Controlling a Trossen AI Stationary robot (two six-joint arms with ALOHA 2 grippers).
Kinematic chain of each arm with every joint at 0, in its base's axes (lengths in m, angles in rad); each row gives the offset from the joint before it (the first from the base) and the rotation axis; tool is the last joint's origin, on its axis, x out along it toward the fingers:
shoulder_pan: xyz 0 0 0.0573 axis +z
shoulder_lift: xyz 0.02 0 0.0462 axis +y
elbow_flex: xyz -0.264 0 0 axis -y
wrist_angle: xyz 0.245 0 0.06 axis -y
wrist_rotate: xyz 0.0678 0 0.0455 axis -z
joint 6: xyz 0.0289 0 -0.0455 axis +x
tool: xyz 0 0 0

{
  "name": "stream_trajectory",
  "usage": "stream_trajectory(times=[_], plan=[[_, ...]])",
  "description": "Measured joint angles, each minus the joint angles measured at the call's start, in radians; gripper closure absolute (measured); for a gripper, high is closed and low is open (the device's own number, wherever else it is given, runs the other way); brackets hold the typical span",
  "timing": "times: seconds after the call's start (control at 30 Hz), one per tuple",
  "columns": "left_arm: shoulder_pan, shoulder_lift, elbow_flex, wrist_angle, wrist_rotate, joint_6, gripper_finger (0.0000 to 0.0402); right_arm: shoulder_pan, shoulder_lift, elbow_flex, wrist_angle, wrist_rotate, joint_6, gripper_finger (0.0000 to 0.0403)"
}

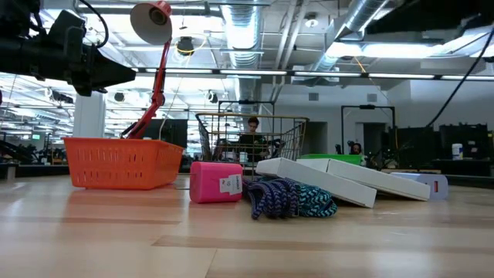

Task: Pick and place items into bin
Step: Put the right card reader box into the wire basket

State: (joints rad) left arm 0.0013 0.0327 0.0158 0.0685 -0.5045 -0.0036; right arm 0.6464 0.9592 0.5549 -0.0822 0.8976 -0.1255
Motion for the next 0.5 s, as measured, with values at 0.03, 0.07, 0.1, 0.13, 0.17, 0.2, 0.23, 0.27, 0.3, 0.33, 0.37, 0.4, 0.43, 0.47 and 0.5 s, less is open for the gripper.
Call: stream_trajectory(times=[0.03, 0.07, 0.1, 0.13, 0.17, 0.2, 0.23, 0.27, 0.3, 0.33, 0.37, 0.4, 0.43, 0.47, 0.5], plan=[[0.000, 0.000, 0.000, 0.000, 0.000, 0.000, 0.0319, 0.003, 0.022, 0.000, 0.000, -0.001, 0.001, 0.0171], [0.000, 0.000, 0.000, 0.000, 0.000, 0.000, 0.0319, 0.006, 0.044, 0.000, 0.000, -0.002, 0.001, 0.0171], [0.000, 0.000, 0.000, 0.000, 0.000, 0.000, 0.0319, 0.010, 0.066, 0.000, 0.000, -0.003, 0.001, 0.0171], [0.000, 0.000, 0.000, 0.000, 0.000, 0.000, 0.0319, 0.015, 0.089, 0.000, 0.000, -0.003, 0.001, 0.0171], [0.000, 0.000, 0.000, 0.000, 0.000, 0.000, 0.0319, 0.021, 0.113, 0.000, 0.000, -0.003, 0.001, 0.0171], [0.000, 0.000, 0.000, 0.000, 0.000, 0.000, 0.0319, 0.028, 0.137, 0.000, 0.000, -0.003, 0.002, 0.0171], [0.000, 0.000, 0.000, 0.000, 0.000, 0.000, 0.0319, 0.034, 0.162, 0.000, 0.000, -0.004, 0.002, 0.0171], [0.000, 0.000, 0.000, 0.000, 0.000, 0.000, 0.0319, 0.040, 0.186, 0.000, 0.005, -0.005, 0.005, 0.0171], [0.000, 0.000, 0.000, 0.000, 0.000, 0.000, 0.0319, 0.045, 0.210, 0.000, 0.014, -0.005, 0.016, 0.0171], [0.000, 0.000, 0.000, 0.000, 0.000, 0.000, 0.0319, 0.049, 0.232, 0.000, 0.018, -0.005, 0.027, 0.0171], [0.000, 0.000, 0.000, 0.000, 0.000, 0.000, 0.0319, 0.054, 0.253, 0.000, 0.021, -0.006, 0.044, 0.0171], [0.000, 0.000, 0.000, 0.000, 0.000, 0.000, 0.0319, 0.057, 0.272, 0.000, 0.028, -0.006, 0.063, 0.0171], [0.000, 0.000, 0.000, 0.000, 0.000, 0.000, 0.0319, 0.061, 0.292, 0.000, 0.038, -0.006, 0.081, 0.0171], [0.000, 0.000, 0.000, 0.000, 0.000, 0.000, 0.0319, 0.064, 0.310, 0.000, 0.047, -0.006, 0.099, 0.0171], [0.000, 0.000, 0.000, 0.000, 0.000, 0.000, 0.0319, 0.069, 0.326, 0.000, 0.059, -0.007, 0.115, 0.0171]])
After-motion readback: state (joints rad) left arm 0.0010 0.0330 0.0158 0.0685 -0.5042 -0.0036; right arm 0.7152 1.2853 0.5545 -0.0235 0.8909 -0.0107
